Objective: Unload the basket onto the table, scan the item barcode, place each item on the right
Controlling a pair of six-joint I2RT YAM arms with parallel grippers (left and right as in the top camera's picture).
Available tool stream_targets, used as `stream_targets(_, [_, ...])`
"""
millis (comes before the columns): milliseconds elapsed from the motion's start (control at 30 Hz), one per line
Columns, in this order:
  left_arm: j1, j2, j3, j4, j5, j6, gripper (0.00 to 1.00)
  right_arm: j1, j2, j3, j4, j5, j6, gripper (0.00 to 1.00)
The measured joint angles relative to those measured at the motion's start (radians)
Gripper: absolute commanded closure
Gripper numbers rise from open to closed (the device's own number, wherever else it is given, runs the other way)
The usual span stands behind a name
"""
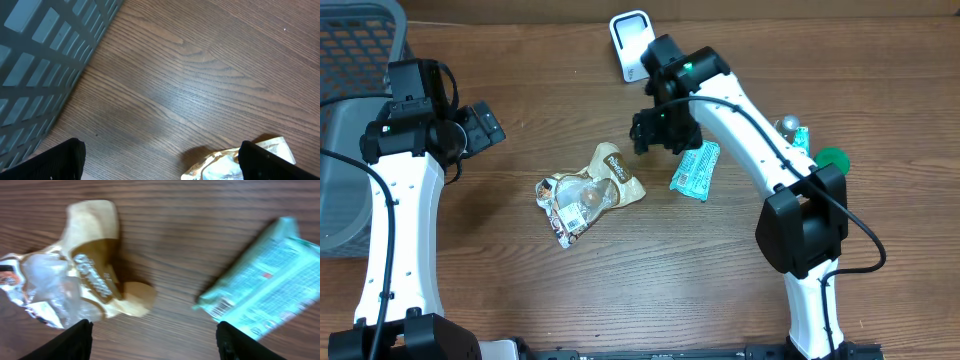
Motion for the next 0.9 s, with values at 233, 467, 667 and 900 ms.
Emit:
stream_targets(233, [0.0, 0.0, 0.0, 0.166, 0.002, 0.0, 0.0, -0.051, 0.0, 0.0, -0.039, -0.018, -0.075, 0.14])
stream_targets(467, [0.0, 0.0, 0.0, 0.1, 0.318, -0.034, 0.8, -0.047, 0.0, 0.001, -0.005, -0.029, -0.121, 0.11])
stream_targets(667, [-0.026, 0.0, 0.0, -0.087, 0.405, -0.04, 0.95, -0.047, 0.0, 0.002, 0.063, -0.029, -0.126, 0.28])
stream_targets(900, [-0.153, 0.0, 0.0, -0.171, 0.351, -0.07, 0.96, -0.047, 0.0, 0.003, 0.153, -0.03, -0.125, 0.92])
